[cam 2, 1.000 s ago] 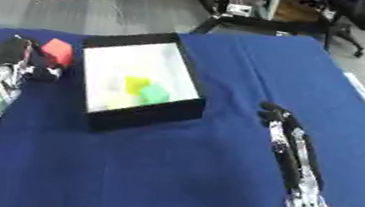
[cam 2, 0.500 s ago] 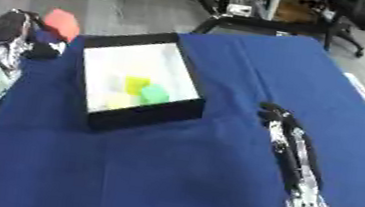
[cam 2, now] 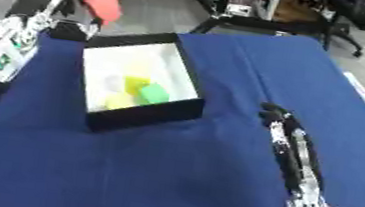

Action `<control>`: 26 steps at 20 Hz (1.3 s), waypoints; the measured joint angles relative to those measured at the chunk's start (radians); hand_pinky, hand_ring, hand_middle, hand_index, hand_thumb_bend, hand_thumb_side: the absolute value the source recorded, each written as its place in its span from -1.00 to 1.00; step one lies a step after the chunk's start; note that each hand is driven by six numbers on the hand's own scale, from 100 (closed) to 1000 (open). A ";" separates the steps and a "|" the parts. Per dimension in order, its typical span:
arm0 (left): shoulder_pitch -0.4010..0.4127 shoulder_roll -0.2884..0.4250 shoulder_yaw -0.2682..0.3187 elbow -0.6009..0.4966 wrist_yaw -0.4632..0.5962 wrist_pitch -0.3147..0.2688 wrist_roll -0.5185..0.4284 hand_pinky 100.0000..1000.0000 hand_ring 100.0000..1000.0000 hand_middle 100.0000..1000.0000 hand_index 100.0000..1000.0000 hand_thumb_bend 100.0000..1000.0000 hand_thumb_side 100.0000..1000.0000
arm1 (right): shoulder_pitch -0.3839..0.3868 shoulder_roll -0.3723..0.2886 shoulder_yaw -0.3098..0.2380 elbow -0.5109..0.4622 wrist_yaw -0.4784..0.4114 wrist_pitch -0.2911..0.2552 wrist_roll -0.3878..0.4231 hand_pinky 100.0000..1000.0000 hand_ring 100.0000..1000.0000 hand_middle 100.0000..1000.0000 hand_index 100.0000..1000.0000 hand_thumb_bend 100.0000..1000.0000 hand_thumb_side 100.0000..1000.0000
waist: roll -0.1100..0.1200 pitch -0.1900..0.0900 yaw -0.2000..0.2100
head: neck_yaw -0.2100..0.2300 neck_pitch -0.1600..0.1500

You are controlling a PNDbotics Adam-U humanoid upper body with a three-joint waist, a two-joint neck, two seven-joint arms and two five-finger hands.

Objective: Pick up objects on the table and place them in the box.

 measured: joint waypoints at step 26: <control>0.544 0.249 0.237 -0.804 0.635 0.098 0.059 0.35 0.06 -0.01 0.43 -0.25 0.48 | 0.002 -0.001 -0.008 0.000 0.000 0.001 -0.012 0.61 0.54 0.51 0.54 -1.00 0.68 | 0.000 0.001 0.067 | -0.006 0.000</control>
